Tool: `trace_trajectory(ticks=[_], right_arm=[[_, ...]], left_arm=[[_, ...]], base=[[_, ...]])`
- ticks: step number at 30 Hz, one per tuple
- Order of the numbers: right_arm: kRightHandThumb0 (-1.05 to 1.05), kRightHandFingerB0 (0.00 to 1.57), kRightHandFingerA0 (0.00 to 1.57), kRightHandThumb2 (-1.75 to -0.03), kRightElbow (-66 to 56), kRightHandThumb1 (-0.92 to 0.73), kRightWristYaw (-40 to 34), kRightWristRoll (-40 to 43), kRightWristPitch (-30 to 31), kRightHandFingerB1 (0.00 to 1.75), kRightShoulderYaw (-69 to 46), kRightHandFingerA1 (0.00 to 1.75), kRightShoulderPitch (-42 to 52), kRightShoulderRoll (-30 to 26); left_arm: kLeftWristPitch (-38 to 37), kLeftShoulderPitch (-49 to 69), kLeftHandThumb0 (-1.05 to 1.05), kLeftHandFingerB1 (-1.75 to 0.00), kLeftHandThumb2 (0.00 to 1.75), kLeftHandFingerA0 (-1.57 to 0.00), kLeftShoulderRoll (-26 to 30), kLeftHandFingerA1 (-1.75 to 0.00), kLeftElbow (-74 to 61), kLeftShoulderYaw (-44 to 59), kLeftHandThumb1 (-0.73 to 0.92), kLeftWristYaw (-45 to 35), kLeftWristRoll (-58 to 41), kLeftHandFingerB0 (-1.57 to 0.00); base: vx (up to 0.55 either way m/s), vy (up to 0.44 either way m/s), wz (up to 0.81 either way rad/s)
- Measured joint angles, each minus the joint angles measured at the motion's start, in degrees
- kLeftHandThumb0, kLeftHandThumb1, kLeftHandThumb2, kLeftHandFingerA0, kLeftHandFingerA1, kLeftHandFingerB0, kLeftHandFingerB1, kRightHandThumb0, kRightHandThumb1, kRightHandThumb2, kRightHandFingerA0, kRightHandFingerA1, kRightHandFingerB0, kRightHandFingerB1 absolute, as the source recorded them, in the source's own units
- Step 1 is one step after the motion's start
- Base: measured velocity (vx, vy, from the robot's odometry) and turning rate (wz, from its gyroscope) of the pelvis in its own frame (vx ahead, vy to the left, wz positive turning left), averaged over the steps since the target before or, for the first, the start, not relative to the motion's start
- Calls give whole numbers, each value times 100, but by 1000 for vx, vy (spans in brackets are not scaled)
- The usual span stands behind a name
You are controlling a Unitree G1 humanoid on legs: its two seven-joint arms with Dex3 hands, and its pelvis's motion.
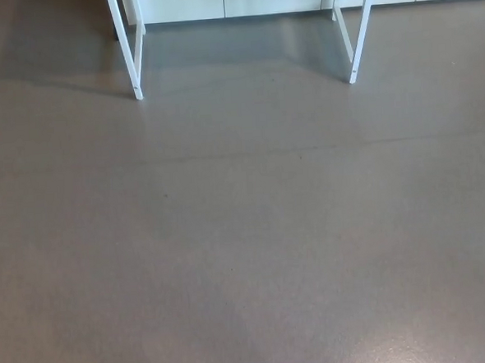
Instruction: The robot walks towards a desk on which a shovel is kept on the left hand side and a container is kept on the right hand side. The robot picks up the shovel using its left hand and places it in the container.
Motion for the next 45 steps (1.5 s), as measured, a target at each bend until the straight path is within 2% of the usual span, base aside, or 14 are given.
trace_trajectory(ticks=[8, 9, 10, 12, 16, 18, 19, 23, 24, 27, 31, 32, 37, 45], right_arm=[[-32, 18, 35, -96, 132, -44, 66, -1, -212, 57, 68, 67, 17, -1], [-33, 21, 37, -70, 133, -60, 66, -5, -232, 55, 78, 71, 22, -1], [-31, 19, 34, -96, 129, -44, 65, -7, -264, 58, 93, 67, 37, -1], [-32, 23, 37, -69, 114, -60, 63, -7, -300, 56, 107, 70, 60, 0], [-31, 20, 36, -96, 81, -44, 38, -16, -330, 59, 143, 68, 70, 0], [-34, 25, 41, -68, 91, -59, 25, -26, -363, 57, 167, 72, 70, -1], [-32, 22, 40, -94, 107, -42, 16, -32, -390, 59, 181, 70, 69, -1], [-31, 23, 39, -95, 190, -43, 4, -31, -460, 60, 193, 69, 67, -2], [-33, 27, 41, -67, 212, -60, -4, -33, -476, 58, 202, 72, 67, -2], [-32, 25, 42, -94, 248, -42, -18, -41, -531, 61, 225, 71, 66, -2], [-32, 27, 45, -93, 292, -42, -40, -46, -592, 62, 245, 72, 64, -3], [-33, 32, 45, -67, 309, -58, -46, -46, -607, 63, 250, 75, 62, -3], [-35, 31, 45, -93, 376, -40, -63, -45, -658, 65, 264, 73, 55, -3], [-36, 39, 49, -69, 537, -53, -66, -51, -792, 69, 296, 82, 5, -84]], left_arm=[[-127, -51, -32, -32, 65, -23, 7, -39, 169, -1, 59, -128, -7, -21], [-137, -57, -32, -33, 66, -24, 8, -39, 178, -1, 59, -135, -7, -21], [-146, -62, -32, -32, 67, -22, 8, -39, 176, -1, 60, -139, -8, -19], [-164, -78, -32, -32, 67, -22, 10, -39, 189, -4, 61, -145, -5, -19], [-211, -125, -35, -33, 67, -22, 23, -40, 229, -16, 58, -169, -2, -20], [-231, -138, -34, -33, 67, -22, 30, -40, 233, -16, 57, -178, -3, -21], [-241, -149, -34, -33, 66, -23, 35, -40, 241, -18, 57, -184, -3, -22], [-260, -159, -34, -34, 65, -25, 41, -40, 254, -22, 58, -184, -2, -24], [-260, -158, -35, -34, 65, -24, 43, -40, 253, -25, 58, -185, -2, -23], [-260, -149, -34, -34, 66, -26, 53, -40, 237, -37, 58, -186, -1, -24], [-260, -148, -32, -34, 65, -27, 54, -40, 217, -41, 60, -184, -1, -26], [-260, -148, -31, -33, 65, -26, 55, -39, 216, -42, 61, -184, -1, -24], [-260, -147, -34, -34, 66, -26, 63, -41, 207, -63, 59, -185, 3, -25], [-261, -178, -27, -31, 58, -31, 72, -38, 159, -94, 60, -181, 7, -30]], base=[[0, 0, 0], [0, 0, 0], [0, 0, 0], [0, 0, 0], [0, 0, 0], [0, 0, 0], [0, 0, 0], [0, 0, 0], [0, 0, 0], [0, 0, 0], [0, 0, 0], [0, 0, 0], [0, 0, 0], [-47, -3, 3]])
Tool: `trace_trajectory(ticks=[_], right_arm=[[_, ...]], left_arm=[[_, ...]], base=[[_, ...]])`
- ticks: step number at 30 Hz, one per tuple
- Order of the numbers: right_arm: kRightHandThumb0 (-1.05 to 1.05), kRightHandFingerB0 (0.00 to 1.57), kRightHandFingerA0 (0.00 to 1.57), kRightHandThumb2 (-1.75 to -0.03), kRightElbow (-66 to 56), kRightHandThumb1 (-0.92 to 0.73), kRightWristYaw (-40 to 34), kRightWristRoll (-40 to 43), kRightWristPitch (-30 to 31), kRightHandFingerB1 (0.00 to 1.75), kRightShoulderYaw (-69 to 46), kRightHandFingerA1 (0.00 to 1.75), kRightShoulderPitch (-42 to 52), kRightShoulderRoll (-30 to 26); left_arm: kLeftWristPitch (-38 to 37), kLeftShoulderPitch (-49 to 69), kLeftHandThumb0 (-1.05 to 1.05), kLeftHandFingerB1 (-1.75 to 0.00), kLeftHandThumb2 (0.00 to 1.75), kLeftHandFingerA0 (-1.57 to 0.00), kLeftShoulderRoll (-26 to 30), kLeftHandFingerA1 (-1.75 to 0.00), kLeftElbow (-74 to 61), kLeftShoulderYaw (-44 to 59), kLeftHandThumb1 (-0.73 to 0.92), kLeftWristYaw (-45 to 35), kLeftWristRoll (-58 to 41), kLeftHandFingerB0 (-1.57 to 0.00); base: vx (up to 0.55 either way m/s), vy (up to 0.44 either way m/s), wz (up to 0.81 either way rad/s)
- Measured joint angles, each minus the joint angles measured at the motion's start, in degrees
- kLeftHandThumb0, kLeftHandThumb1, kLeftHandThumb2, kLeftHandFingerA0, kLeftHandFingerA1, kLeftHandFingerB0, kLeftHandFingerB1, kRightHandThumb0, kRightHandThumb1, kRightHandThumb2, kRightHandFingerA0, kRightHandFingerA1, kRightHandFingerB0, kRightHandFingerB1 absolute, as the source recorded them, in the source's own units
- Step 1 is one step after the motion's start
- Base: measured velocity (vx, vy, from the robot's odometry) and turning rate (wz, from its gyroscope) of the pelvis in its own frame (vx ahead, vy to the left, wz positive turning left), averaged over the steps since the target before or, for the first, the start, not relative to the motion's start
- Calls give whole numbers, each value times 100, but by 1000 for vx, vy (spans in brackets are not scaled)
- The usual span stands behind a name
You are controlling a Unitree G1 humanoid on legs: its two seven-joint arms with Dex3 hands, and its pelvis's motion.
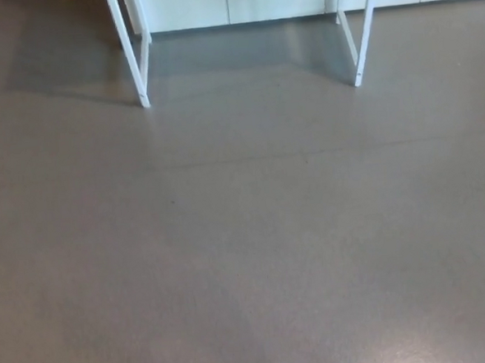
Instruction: The robot walks towards a desk on which a shovel is kept on the left hand side and a container is kept on the right hand side. The robot picks up the shovel using its left hand and places it in the container.
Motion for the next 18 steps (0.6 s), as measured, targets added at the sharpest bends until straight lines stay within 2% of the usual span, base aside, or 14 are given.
trace_trajectory(ticks=[1, 4, 5, 6, 10, 18], right_arm=[[-36, 39, 50, -68, 10, -53, -2, -2, -9, 68, 4, 81, 1, -23], [-35, 41, 53, -67, 17, -54, -4, -13, -23, 69, 39, 84, -3, -40], [-37, 41, 52, -68, 22, -54, -9, -24, -30, 70, 57, 84, -8, -45], [-37, 42, 52, -68, 26, -54, -12, -28, -35, 71, 62, 84, -12, -52], [-35, 41, 53, -70, 51, -54, -18, -66, -71, 70, 150, 85, -28, -17], [-36, 42, 57, -68, 176, -55, -20, -84, -96, 72, 152, 88, -49, -16]], left_arm=[[0, 20, -35, -35, 67, -29, -6, -41, 1, 0, 57, 3, 0, -27], [-1, 32, -34, -35, 67, -28, 0, -41, -2, -13, 59, 19, 11, -26], [-1, 44, -27, -31, 58, -32, 0, -38, -12, -35, 61, 19, 14, -29], [-1, 49, -27, -31, 58, -33, 1, -39, -18, -40, 60, 19, 13, -29], [3, 43, -30, -31, 58, -36, 72, -38, -67, -56, 59, 59, 18, -31], [2, 86, -31, -32, 58, -37, 137, -39, -167, -138, 61, 160, 45, -33]], base=[[0, 0, 0], [44, 115, -6], [84, 225, -15], [139, 266, -36], [104, 514, 7], [115, 58, 6]])
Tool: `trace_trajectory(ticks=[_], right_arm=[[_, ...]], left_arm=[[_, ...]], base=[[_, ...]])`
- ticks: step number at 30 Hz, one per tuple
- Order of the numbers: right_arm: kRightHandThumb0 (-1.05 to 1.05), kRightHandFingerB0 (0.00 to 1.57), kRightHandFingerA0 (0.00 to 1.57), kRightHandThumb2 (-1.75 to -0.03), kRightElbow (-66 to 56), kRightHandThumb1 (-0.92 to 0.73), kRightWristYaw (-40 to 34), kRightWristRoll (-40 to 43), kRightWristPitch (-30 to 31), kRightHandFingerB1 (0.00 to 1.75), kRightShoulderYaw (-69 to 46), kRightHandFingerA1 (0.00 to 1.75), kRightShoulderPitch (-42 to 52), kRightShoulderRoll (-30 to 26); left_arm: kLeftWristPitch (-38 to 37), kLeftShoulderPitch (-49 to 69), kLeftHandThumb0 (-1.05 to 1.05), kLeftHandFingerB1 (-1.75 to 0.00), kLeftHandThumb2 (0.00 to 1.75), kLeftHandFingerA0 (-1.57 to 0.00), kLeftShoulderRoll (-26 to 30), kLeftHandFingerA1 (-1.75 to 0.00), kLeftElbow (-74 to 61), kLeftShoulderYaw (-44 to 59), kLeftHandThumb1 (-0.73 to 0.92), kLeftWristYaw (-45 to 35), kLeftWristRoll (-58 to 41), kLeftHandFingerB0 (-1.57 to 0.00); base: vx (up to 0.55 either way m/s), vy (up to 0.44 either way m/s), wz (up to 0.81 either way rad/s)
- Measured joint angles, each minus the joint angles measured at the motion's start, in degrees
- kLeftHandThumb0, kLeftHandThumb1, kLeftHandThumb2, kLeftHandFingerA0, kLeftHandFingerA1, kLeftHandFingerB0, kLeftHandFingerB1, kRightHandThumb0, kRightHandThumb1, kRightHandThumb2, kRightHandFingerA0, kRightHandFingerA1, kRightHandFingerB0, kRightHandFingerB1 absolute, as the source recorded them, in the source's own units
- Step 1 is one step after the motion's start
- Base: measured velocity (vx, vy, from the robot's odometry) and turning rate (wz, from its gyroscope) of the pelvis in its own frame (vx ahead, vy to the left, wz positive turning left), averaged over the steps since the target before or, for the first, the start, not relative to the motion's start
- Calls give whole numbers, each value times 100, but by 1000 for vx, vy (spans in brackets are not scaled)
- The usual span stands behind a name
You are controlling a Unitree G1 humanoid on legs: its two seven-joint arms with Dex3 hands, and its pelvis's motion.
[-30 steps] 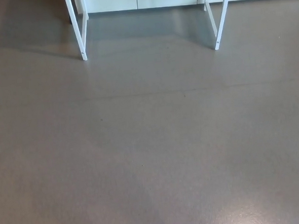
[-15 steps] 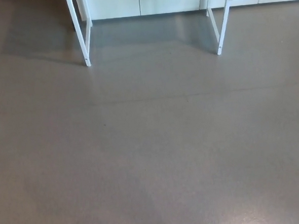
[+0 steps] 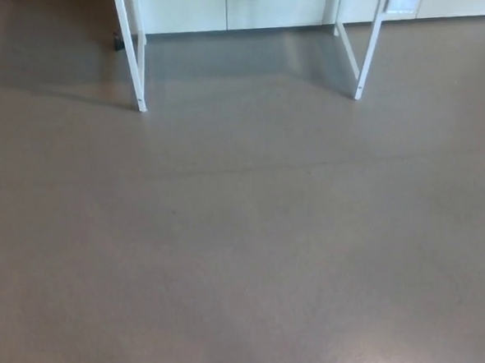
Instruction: The robot walks towards a desk on which a shovel is kept on the left hand side and a container is kept on the right hand side. The robot picks up the shovel using its left hand and places it in the container.
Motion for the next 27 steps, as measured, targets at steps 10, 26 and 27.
trace_trajectory(ticks=[10, 26, 27], right_arm=[[-38, 34, 47, -93, 6, -41, -23, 13, -53, 66, -71, 74, -19, -5], [-16, 41, 56, -67, 86, -55, -136, -49, -119, 68, 21, 87, -2, 125], [-17, 41, 55, -67, 95, -54, -139, -54, -132, 68, 22, 85, -12, 125]], left_arm=[[-22, -2, -31, -33, 66, -27, -82, -39, -6, -44, 64, 61, 5, -25], [-169, -53, -22, -30, 62, -26, 28, -37, 181, -13, 62, 132, 42, -24], [-171, -60, -22, -30, 62, -25, 28, -37, 188, -17, 62, 134, 42, -23]], base=[[113, -197, 3], [71, 170, -9], [54, 62, 10]])
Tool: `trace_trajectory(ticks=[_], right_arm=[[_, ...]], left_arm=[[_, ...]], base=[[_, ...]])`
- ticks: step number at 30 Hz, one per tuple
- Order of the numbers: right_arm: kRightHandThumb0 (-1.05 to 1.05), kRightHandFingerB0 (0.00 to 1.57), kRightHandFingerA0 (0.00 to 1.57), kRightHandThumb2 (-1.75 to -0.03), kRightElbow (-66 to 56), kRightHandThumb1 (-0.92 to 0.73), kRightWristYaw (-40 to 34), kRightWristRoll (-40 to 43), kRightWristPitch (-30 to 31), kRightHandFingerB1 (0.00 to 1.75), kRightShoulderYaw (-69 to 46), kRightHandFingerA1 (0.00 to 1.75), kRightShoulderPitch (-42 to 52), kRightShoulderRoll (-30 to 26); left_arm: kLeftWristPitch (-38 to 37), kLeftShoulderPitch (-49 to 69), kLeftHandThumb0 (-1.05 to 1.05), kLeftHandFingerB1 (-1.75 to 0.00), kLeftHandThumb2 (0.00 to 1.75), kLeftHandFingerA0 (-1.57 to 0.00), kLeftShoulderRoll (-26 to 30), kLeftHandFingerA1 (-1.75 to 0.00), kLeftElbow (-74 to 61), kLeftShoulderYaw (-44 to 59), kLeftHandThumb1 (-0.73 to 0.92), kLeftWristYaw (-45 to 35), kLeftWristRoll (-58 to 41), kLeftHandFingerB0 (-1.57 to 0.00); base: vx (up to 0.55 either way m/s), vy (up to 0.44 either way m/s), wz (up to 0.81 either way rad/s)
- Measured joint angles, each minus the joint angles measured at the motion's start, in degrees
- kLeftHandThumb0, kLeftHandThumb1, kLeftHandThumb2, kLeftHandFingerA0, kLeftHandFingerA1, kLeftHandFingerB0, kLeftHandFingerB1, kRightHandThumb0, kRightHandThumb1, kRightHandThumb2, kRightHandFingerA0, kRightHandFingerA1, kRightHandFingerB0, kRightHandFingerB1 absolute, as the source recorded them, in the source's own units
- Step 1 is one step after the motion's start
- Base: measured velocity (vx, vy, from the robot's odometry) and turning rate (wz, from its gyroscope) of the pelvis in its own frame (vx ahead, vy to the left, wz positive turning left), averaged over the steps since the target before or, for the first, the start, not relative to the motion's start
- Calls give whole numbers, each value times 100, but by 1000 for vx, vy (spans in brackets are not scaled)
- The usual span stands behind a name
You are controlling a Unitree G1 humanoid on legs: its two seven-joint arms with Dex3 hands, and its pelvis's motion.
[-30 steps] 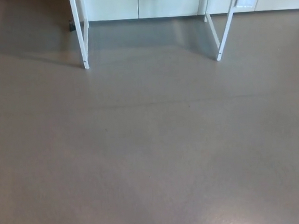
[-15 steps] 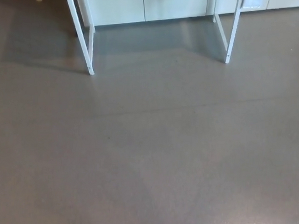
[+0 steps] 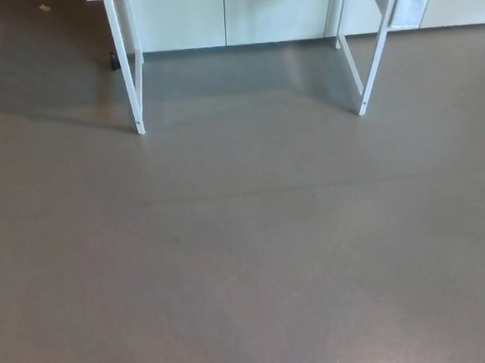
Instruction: The robot walks towards a desk on which a shovel is kept on the left hand side and a container is kept on the right hand side. The robot picks up the shovel using its left hand and places it in the container.
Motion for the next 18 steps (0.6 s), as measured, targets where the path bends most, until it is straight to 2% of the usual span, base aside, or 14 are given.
trace_trajectory(ticks=[7, 12, 18], right_arm=[[-19, 41, 54, -66, 42, -54, -31, -48, -25, 67, 1, 81, -110, -4], [-19, 40, 49, -68, 90, -54, -49, -49, -36, 68, -28, 80, -146, -38], [-20, 41, 52, -67, 119, -54, -48, -49, -48, 67, -42, 80, -125, -60]], left_arm=[[-1, -13, -23, -31, 62, -26, 1, -37, -39, -12, 62, 23, -1, -24], [-23, -83, -26, -32, 63, -29, -21, -39, 53, -33, 60, 29, 3, -25], [-27, -62, -30, -34, 64, -30, -27, -40, 12, -34, 59, 22, 1, -26]], base=[[65, -53, 3], [121, -296, 2], [86, -60, -5]])
